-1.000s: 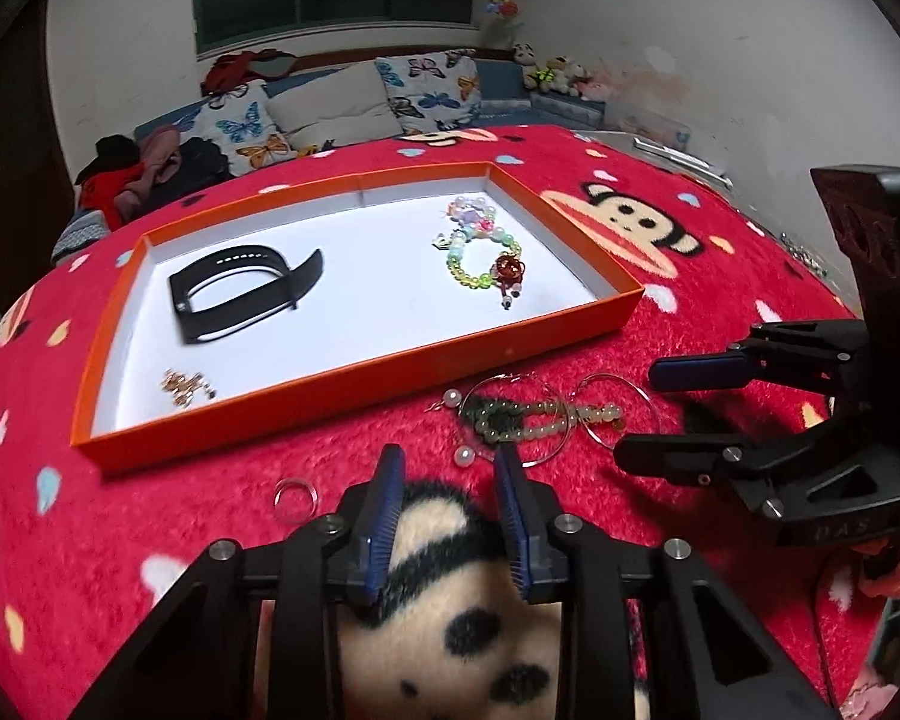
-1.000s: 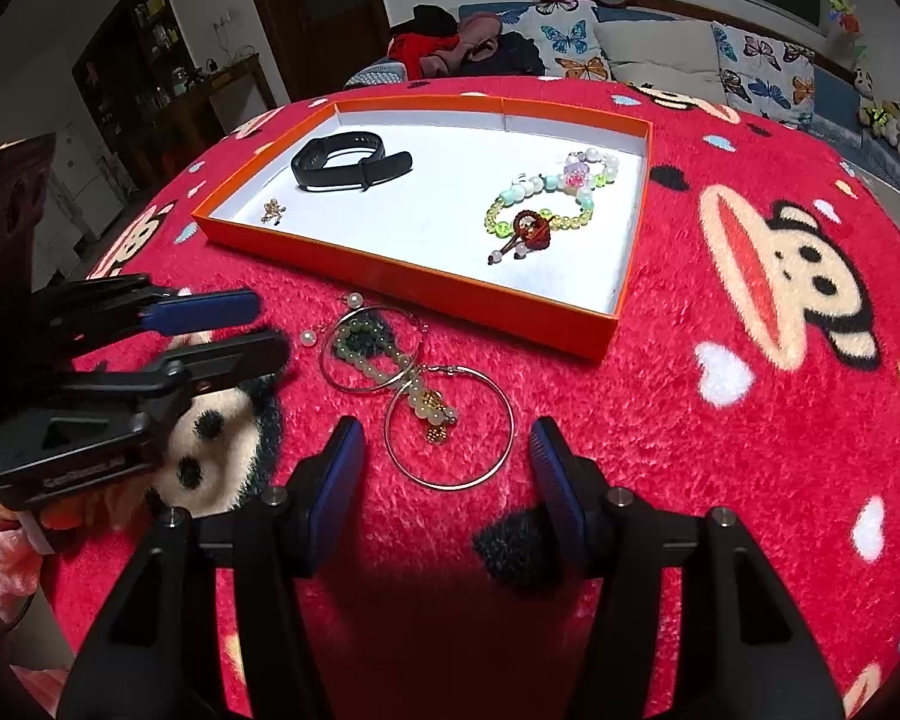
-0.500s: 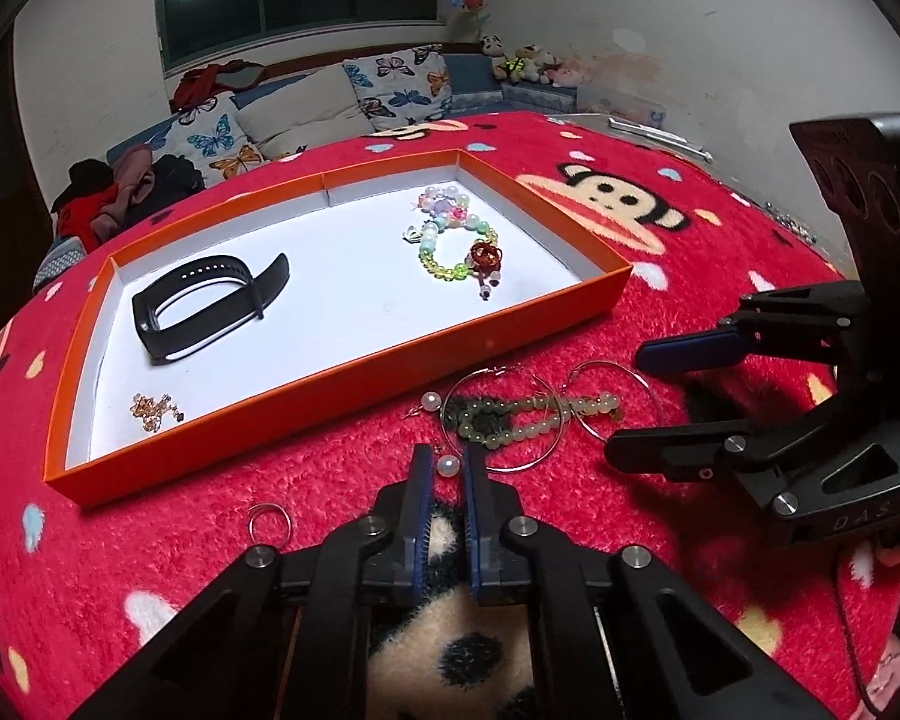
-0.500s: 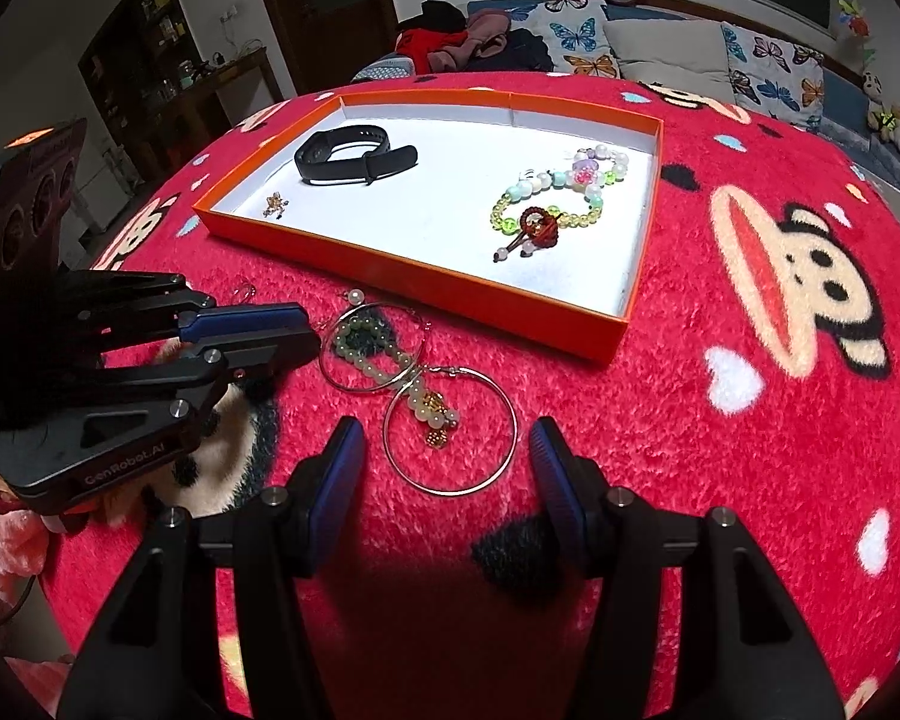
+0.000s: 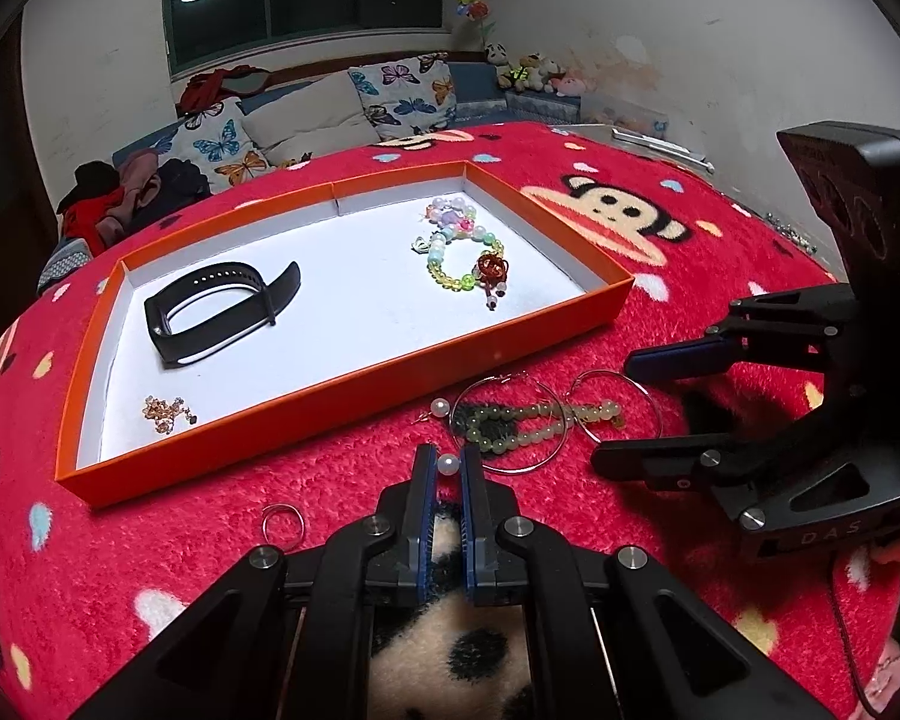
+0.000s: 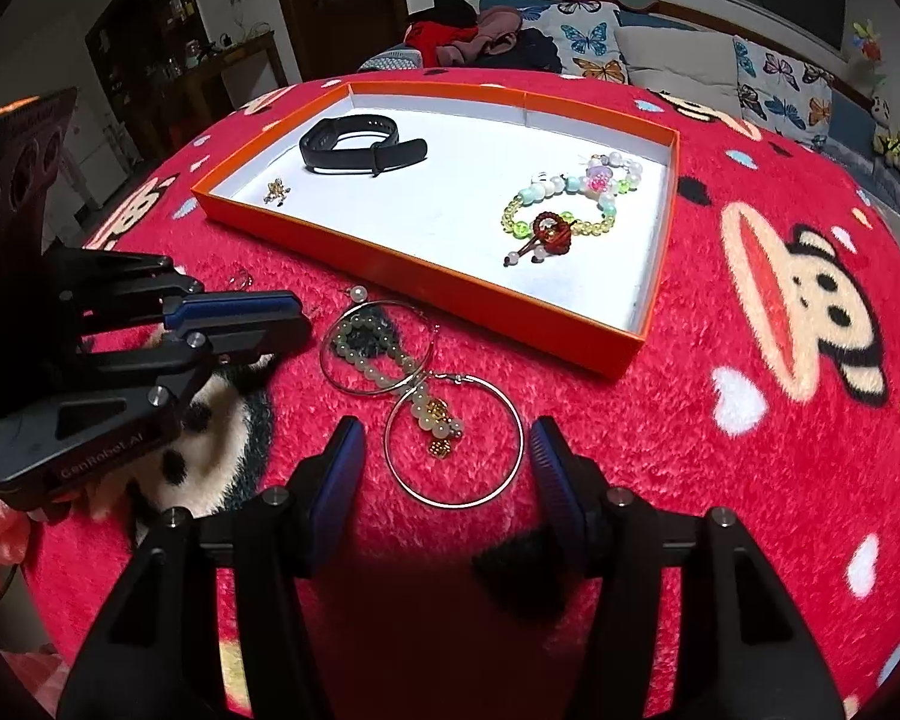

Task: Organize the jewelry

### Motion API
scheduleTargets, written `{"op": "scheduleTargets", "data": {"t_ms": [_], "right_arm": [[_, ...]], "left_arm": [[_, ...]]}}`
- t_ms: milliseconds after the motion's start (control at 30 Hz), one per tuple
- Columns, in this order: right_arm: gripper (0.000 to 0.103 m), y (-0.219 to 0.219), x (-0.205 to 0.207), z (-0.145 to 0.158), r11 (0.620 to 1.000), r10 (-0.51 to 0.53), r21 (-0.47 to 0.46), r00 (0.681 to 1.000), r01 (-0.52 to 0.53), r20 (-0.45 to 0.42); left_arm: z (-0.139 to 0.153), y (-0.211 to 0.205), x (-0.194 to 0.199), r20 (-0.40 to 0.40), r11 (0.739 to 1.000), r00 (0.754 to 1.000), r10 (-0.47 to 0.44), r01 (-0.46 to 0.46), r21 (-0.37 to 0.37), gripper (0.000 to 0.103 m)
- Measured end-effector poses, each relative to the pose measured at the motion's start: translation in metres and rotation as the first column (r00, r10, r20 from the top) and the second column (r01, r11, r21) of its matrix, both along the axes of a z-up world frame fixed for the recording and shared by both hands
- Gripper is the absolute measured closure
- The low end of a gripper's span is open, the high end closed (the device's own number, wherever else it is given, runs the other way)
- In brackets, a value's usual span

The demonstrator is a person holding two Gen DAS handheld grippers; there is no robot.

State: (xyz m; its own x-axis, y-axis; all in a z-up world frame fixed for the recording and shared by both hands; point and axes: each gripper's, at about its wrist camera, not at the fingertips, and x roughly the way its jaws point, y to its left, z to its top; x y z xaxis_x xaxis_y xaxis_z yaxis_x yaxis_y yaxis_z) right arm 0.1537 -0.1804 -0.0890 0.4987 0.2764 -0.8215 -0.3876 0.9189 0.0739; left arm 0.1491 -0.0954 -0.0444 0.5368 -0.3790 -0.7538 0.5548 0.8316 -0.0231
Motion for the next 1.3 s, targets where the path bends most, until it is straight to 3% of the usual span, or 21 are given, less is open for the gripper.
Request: {"op": "scheduleTargets", "data": {"t_ms": [67, 700, 1033, 1300], "right_arm": [[0.054, 0.0, -0.001, 0.0, 1.0, -0.001, -0.011, 1.0, 0.001, 0.005], [0.054, -0.004, -0.008, 0.029, 0.999, 0.004, 0.039, 0.998, -0.007, 0.062], [0.054, -0.007, 0.033, 0.047, 0.995, -0.017, 0.102, 0.996, 0.008, 0.09], [0.054, 0.006, 0.077, 0.041, 0.986, 0.008, 0.168, 0.999, -0.016, 0.052]], "left_arm": [[0.001, 0.001, 0.0, 0.003, 1.0, 1.0, 0.0, 0.0, -0.004, 0.096], [0.029, 0.036, 0.003, 0.038, 0.996, 0.996, 0.082, -0.08, -0.04, 0.096], [0.05, 0.044, 0.043, 0.059, 0.989, 0.989, 0.138, -0.135, -0.055, 0.096], [0.041, 0.043, 0.086, 0.007, 0.987, 0.988, 0.152, -0.152, -0.049, 0.096]]}}
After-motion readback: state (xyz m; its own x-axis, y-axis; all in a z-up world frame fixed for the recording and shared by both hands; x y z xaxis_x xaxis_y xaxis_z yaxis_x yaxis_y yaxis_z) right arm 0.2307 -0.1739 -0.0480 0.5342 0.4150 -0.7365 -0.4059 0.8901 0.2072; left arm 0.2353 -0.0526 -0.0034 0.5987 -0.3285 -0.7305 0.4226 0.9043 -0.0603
